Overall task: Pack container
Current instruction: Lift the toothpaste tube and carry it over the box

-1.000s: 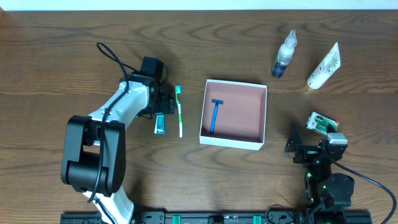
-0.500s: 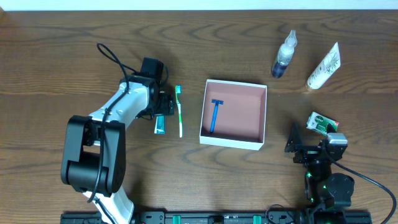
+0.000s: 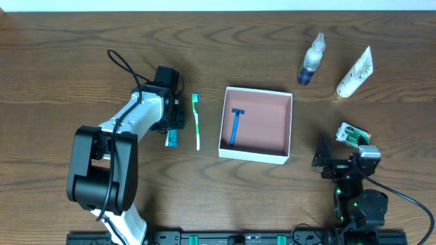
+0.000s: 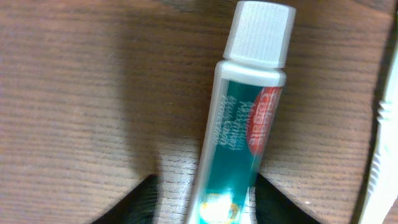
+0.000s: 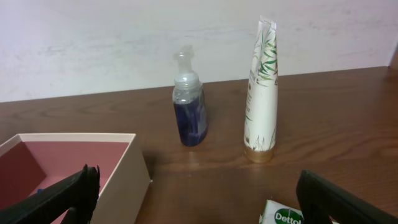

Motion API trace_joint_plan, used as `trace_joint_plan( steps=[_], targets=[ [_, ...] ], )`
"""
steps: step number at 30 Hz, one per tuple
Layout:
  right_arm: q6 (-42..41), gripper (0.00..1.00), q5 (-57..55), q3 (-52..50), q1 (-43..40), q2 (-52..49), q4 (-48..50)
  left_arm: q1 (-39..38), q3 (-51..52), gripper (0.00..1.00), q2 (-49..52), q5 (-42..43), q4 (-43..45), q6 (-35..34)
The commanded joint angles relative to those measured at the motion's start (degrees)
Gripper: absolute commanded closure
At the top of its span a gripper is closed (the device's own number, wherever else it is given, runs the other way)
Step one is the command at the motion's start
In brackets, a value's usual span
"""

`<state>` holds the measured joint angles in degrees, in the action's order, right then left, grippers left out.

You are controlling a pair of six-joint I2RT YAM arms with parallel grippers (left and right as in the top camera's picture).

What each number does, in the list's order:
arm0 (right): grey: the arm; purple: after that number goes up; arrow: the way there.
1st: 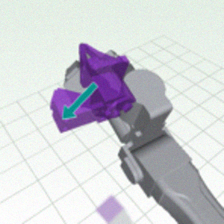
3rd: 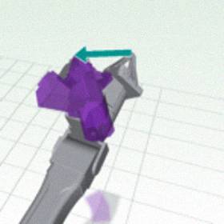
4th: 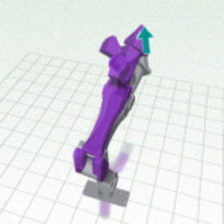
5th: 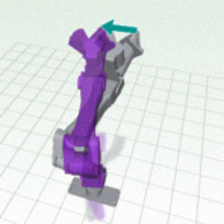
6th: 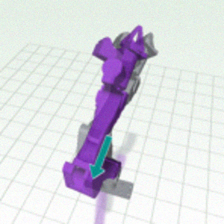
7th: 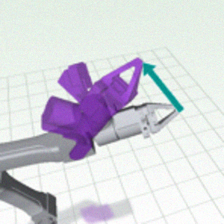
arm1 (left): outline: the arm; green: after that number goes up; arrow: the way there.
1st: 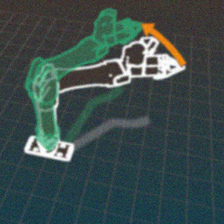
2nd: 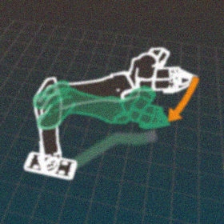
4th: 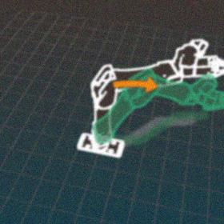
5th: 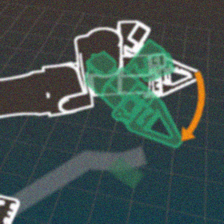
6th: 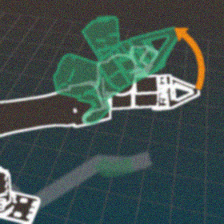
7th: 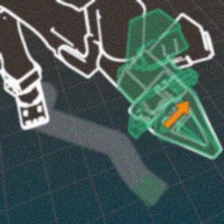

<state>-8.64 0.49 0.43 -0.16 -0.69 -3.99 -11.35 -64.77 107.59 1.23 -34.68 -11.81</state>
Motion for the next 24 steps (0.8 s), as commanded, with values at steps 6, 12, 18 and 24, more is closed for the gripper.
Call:
trace_joint_plan(
  steps=[6,12,18,24],
  targets=[
    [0.59,0.01,0.20,-0.11,-0.31,0.37,-0.24,-0.09,0.52,0.76,0.68,-0.31,-0.09,0.39],
    [0.59,0.01,0.20,-0.11,-0.31,0.37,-0.24,-0.09,-0.31,0.80,0.55,-0.28,-0.63,0.39],
    [0.59,0.01,0.20,-0.11,-0.31,0.37,-0.24,-0.09,-2.64,0.86,-0.13,-0.31,-2.80,0.42],
    [0.59,0.01,0.20,-0.11,-0.31,0.37,-0.24,-0.09,-5.64,0.85,-3.48,-0.31,-5.97,0.42]
  ],
)
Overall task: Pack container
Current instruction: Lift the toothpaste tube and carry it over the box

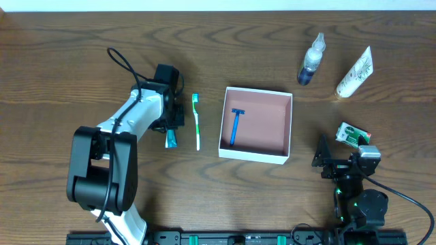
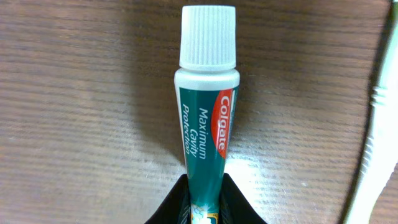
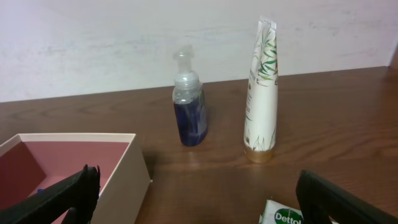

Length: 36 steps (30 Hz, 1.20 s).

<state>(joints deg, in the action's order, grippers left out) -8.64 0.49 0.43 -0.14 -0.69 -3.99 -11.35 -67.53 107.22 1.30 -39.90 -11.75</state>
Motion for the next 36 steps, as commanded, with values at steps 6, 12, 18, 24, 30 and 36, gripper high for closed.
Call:
trace_joint_plan(
  steps=[6,12,18,24,30,36],
  targets=[
    [0.59,0.01,0.20,-0.11,-0.33,0.37,-0.24,-0.15,-6.32,0.86,-10.86,0.50,-4.94,0.37],
    [0.59,0.01,0.20,-0.11,-0.33,0.37,-0.24,-1.86,-6.67,0.87,-22.73,9.81,-5.46,0.33],
    [0.59,0.01,0.20,-0.11,-0.33,0.37,-0.24,-9.77,-6.67,0.87,-30.18,11.74,-4.59,0.09],
    [0.59,0.01,0.20,-0.11,-0.33,0.37,-0.24,-18.97,-6.64,0.87,-29.29,6.43,-1.42,-3.65],
    [0.59,0.01,0.20,-0.11,-0.33,0.37,-0.24,-23.98,-6.64,0.87,-24.94,2.49,2.12,-5.14],
    [0.59,0.01,0.20,-0.11,-0.33,0.37,-0.24,-26.53,-6.64,0.87,-18.25,1.11,4.44,-8.57]
  ],
)
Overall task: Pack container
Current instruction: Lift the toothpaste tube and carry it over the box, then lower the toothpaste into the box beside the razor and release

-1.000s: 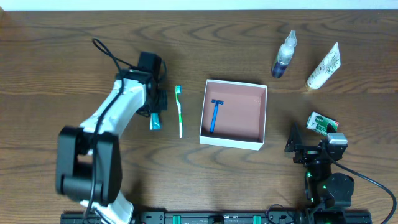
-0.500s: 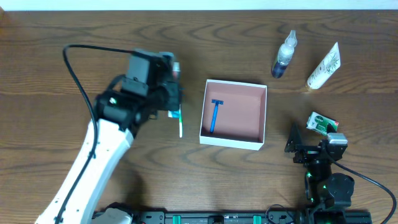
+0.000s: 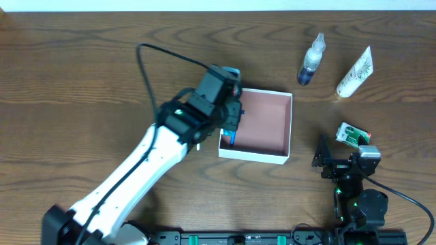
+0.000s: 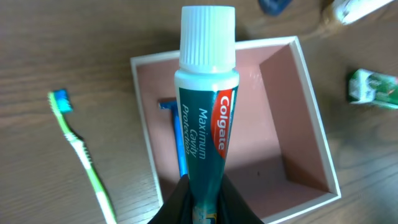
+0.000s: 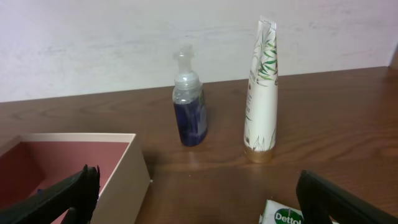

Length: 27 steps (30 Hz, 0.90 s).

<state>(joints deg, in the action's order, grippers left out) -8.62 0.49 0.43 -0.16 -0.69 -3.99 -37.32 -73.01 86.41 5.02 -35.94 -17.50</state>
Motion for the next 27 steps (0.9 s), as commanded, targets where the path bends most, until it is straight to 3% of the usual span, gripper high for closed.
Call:
trace_joint_plan(
  steps=[1,10,27],
  targets=[
    [0.57,0.01,0.20,-0.11,-0.31,0.37,-0.24,-0.63,-1.16,0.87,3.61,-3.19,0.52,-3.52],
    [0.57,0.01,0.20,-0.11,-0.31,0.37,-0.24,-0.63,-1.16,0.88,11.41,-4.24,0.90,-5.16],
    [0.57,0.01,0.20,-0.11,-0.31,0.37,-0.24,-0.70,-1.16,0.88,14.51,-6.14,4.11,-5.55]
  ],
)
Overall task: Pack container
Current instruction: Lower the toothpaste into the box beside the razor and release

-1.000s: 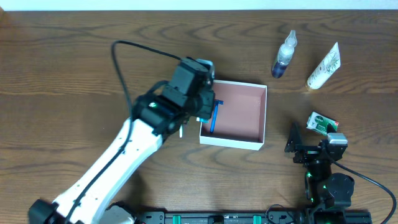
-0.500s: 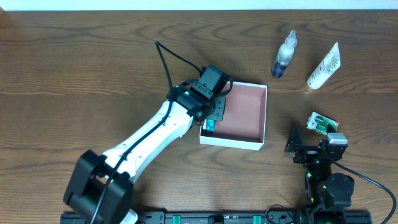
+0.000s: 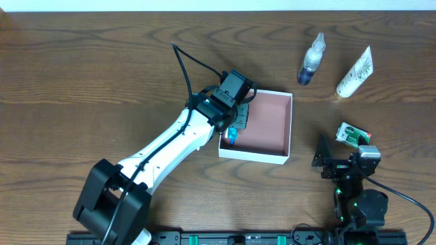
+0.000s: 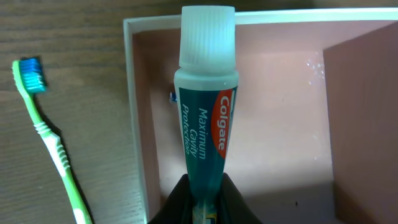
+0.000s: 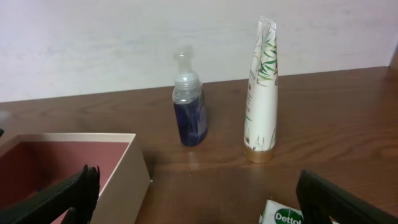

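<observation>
My left gripper [image 4: 202, 200] is shut on the flat end of a green Colgate toothpaste tube [image 4: 205, 118], white cap pointing forward. It holds the tube low over the left part of the white box with a pink inside [image 3: 269, 126]. A blue razor [image 3: 231, 137] lies in the box, mostly hidden under the tube in the left wrist view. A green toothbrush [image 4: 53, 143] lies on the table left of the box. My right gripper [image 5: 199, 199] rests open at the front right, nothing between its fingers.
A blue spray bottle [image 3: 311, 60] and a white cream tube [image 3: 355, 72] stand at the back right. A green Dettol soap pack [image 3: 353, 134] lies just ahead of the right gripper. The left arm crosses the table from the front left to the box.
The left gripper, still holding the toothpaste, has come lower and closer over the left part of the box. The right arm has not moved.
The left gripper stood open around the toothpaste lying on the table left of the toothbrush. Then it was shut on the tube. Later it held the tube high over the box, and now low above the box's left side.
</observation>
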Motion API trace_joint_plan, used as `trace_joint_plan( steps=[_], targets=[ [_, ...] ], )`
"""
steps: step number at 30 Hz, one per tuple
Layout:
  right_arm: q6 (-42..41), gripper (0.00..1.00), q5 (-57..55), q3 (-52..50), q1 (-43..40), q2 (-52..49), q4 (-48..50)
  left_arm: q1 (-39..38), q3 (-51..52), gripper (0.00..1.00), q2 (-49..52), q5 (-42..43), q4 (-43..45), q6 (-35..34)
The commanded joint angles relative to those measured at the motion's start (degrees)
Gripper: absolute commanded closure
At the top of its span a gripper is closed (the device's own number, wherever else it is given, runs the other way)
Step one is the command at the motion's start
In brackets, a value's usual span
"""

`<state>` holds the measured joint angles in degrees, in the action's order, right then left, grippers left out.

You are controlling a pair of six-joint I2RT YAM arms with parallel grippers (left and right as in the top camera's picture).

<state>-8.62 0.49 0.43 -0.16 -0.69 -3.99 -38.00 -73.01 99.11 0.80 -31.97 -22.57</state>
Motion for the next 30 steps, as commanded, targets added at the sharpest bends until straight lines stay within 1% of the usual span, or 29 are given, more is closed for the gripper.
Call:
trace_joint_plan(
  steps=[1,8,30],
  targets=[
    [0.57,0.01,0.20,-0.11,-0.31,0.37,-0.24,-0.02,-1.16,0.87,2.32,-1.92,0.13,-0.46],
    [0.57,0.01,0.20,-0.11,-0.31,0.37,-0.24,-0.02,-1.14,0.87,4.96,-1.92,0.70,-0.46],
    [0.57,0.01,0.20,-0.11,-0.31,0.37,-0.24,-0.09,-1.14,0.87,8.28,-1.92,2.56,-0.46]
  ],
)
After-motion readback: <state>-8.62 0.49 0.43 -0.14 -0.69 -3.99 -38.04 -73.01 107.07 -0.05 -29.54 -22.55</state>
